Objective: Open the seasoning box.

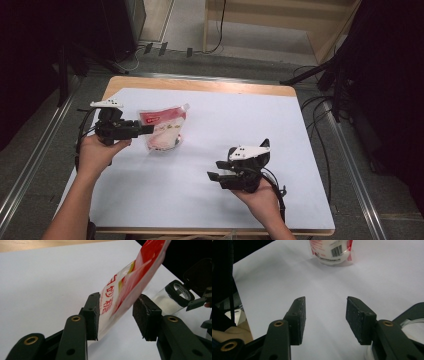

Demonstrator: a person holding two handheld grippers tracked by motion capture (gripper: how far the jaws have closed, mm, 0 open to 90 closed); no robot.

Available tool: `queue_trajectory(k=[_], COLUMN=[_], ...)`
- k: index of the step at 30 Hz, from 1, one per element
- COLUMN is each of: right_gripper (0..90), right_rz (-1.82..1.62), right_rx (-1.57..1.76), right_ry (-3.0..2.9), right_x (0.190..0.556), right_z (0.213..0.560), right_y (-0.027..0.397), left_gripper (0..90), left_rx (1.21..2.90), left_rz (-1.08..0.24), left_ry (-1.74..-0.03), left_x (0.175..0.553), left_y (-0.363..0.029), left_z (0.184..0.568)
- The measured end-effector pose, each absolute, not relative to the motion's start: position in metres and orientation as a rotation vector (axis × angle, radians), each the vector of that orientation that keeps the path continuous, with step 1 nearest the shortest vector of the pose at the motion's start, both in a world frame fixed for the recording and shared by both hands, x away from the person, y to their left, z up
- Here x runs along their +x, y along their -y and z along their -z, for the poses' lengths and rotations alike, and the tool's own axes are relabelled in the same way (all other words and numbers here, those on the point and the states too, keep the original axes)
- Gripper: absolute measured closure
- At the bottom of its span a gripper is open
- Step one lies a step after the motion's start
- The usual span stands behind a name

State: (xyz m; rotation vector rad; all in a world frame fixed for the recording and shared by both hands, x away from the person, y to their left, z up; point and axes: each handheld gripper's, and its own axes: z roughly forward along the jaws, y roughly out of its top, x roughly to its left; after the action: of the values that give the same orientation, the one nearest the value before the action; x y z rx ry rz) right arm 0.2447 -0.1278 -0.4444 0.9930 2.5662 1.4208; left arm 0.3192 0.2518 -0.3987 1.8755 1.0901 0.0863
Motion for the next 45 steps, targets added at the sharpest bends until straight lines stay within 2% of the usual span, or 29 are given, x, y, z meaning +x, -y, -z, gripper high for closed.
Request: queue_trajectory(k=[9, 17, 28, 33, 45], right_gripper=[52.8, 60.2, 81.2, 87.0, 89.1], right_rz=[-1.44, -1.451, -1.425, -1.423, -1.416], right_rx=[1.011, 1.033, 1.064, 1.102, 1.121], right_ry=[-2.538, -2.528, -2.525, -2.522, -2.502], right_x=[0.243, 0.245, 0.251, 0.253, 0.262], right_z=[0.435, 0.425, 0.409, 0.404, 0.392], right_y=[0.139, 0.149, 0.161, 0.166, 0.176], left_gripper=[53.2, 48.9, 48.7, 48.3, 48.2], left_rx=[1.894, 1.95, 1.915, 1.903, 1.903], left_rz=[-0.11, -0.067, -0.072, -0.076, -0.08], left_ry=[-1.1, -1.096, -1.134, -1.158, -1.165], left_x=[0.306, 0.302, 0.305, 0.305, 0.307], left_y=[-0.259, -0.267, -0.279, -0.282, -0.286], left_z=[0.391, 0.397, 0.405, 0.407, 0.413])
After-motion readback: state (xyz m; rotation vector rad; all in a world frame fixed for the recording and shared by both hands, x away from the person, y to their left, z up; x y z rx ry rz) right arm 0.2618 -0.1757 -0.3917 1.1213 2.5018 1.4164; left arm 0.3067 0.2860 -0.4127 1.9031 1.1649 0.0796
